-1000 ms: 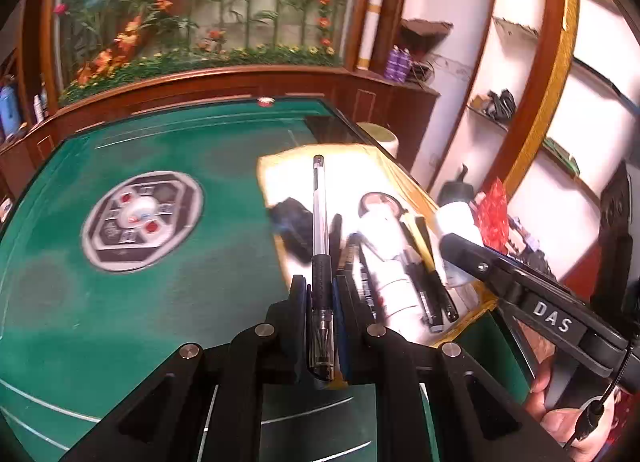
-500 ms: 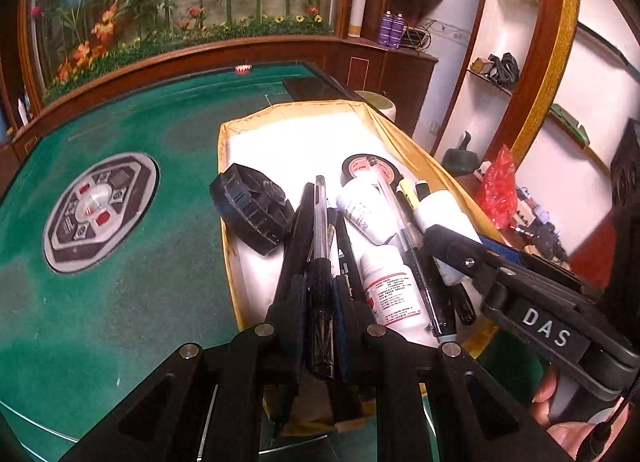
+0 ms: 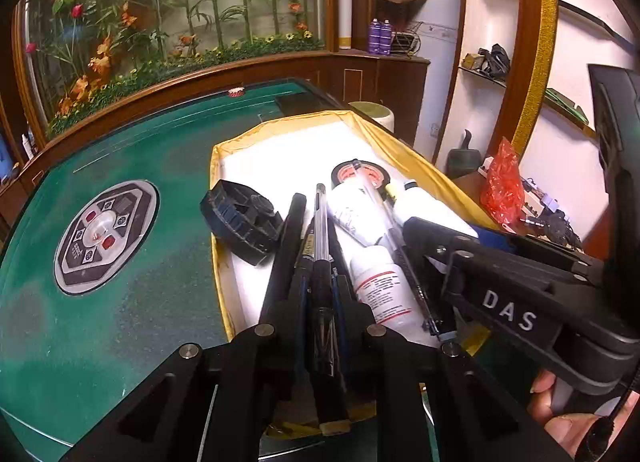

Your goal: Organize rigid objects

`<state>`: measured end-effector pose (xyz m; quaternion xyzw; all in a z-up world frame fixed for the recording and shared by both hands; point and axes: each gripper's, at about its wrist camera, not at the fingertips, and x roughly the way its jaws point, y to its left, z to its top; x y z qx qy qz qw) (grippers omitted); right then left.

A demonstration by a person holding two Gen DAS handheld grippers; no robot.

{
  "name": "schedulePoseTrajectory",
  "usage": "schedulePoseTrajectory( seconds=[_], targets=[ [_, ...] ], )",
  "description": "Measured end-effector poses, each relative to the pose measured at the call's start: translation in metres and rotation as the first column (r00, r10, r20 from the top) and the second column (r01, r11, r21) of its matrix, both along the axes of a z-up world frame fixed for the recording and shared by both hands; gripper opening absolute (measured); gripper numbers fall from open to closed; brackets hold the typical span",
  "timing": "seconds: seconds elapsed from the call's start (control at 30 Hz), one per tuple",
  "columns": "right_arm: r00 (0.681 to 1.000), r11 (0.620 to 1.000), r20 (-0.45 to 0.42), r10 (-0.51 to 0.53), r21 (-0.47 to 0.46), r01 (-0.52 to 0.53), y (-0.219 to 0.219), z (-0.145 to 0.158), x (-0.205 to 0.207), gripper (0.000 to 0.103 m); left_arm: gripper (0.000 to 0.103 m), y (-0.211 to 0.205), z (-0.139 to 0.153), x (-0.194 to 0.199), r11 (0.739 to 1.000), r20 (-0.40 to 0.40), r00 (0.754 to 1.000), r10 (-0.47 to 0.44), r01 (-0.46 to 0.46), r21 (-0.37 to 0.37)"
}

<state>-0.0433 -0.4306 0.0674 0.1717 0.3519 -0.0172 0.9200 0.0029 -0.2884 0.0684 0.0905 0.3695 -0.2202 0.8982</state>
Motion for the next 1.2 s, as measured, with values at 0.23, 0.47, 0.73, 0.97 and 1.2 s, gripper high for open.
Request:
schedulePoseTrajectory(
  seconds=[0.23, 0.47, 0.73, 0.97, 1.2],
  targets=[
    [1.000, 1.000, -0.002, -0.001, -0.004, 0.001, 0.001, 0.000, 0.001, 0.033, 0.012, -0.002, 0.000, -0.001, 1.000, 0.011, 1.000, -0.005, 0.005, 0.002],
    [1.000, 1.000, -0.003, -0.002, -0.008, 0.002, 0.001, 0.000, 0.001, 0.033, 0.013, -0.003, 0.000, -0.002, 1.000, 0.018, 1.000, -0.012, 0.012, -0.004],
    [1.000, 1.000, 0.009, -0.006, -0.009, 0.006, -0.002, 0.004, -0.001, 0.045, 0.025, -0.001, 0.005, -0.008, 0.999, 0.028, 0.999, -0.018, 0.019, -0.028],
    [0.998, 0.999, 0.054, -0.012, -0.052, 0.015, 0.000, 0.025, -0.016, 0.060, 0.061, 0.013, 0.020, -0.025, 0.998, 0.082, 0.997, -0.006, 0.011, -0.064],
    [0.994, 0.994, 0.098, -0.043, -0.099, 0.053, 0.010, 0.040, -0.044, 0.078, 0.090, 0.047, 0.026, -0.047, 0.996, 0.129, 0.991, 0.046, -0.035, -0.084]
  ],
)
